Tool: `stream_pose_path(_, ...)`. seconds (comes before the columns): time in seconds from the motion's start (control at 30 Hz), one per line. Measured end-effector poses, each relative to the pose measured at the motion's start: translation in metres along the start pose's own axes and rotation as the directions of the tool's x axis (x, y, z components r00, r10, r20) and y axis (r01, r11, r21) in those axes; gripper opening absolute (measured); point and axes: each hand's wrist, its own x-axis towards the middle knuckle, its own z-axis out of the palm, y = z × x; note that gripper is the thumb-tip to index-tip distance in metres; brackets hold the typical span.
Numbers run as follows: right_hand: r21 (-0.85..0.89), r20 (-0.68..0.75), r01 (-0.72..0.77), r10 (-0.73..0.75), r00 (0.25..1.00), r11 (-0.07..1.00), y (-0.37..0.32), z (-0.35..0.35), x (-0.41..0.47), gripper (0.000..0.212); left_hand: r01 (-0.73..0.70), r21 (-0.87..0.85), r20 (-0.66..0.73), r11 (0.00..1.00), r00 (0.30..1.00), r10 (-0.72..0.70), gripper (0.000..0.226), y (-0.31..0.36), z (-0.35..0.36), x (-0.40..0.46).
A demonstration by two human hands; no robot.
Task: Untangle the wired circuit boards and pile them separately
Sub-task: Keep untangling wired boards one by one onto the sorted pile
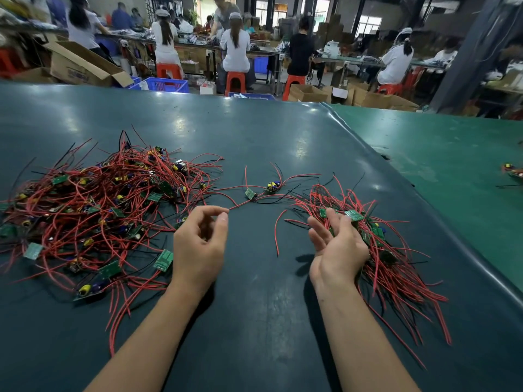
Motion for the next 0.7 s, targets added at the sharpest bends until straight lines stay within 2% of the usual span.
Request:
stream_pose_path(0.07,0.030,0.012,-0.025,0.025,1.000,0.999,-0.001,0.000,-0.001,0.018,-0.202,0.343,0.014,0.917,0.978,0.210,0.007,0.001,0.000,-0.005)
stream_pose_path(0.13,-0.003,0.050,-0.052,0.052,0.997,0.999,-0.001,0.000,-0.002,0.019,-0.230,0.570,0.011,0.789,0.962,0.273,0.013,0.000,-0.001,-0.005)
stream_pose_path(0.23,-0.075,0.147,-0.073,0.083,0.986,0.995,0.003,0.004,-0.006,0.017,-0.074,0.780,-0.028,0.622,0.988,0.154,0.028,-0.007,-0.006,0.001)
stream_pose_path(0.33,-0.145,0.209,-0.072,0.101,0.973,0.987,0.007,0.007,-0.009,0.013,0.019,0.856,-0.007,0.517,1.000,-0.026,0.039,-0.009,-0.008,0.001)
stream_pose_path(0.4,-0.197,0.229,-0.051,0.096,0.969,0.979,0.009,0.007,-0.008,0.012,-0.008,0.849,0.033,0.529,0.999,-0.038,0.035,-0.008,-0.007,0.000)
stream_pose_path(0.53,-0.274,0.310,0.000,0.088,0.947,0.962,0.011,0.008,-0.012,0.014,-0.054,0.741,0.050,0.669,0.998,0.025,0.036,-0.006,-0.008,0.000)
stream_pose_path(0.63,-0.326,0.412,0.015,0.128,0.902,0.945,0.012,0.008,-0.016,0.016,-0.205,0.657,0.028,0.726,0.968,0.248,0.037,0.000,-0.008,-0.001)
stream_pose_path(0.7,-0.360,0.518,-0.043,0.238,0.822,0.932,0.014,0.009,-0.019,0.015,-0.377,0.598,0.019,0.707,0.889,0.458,0.037,0.005,-0.007,-0.001)
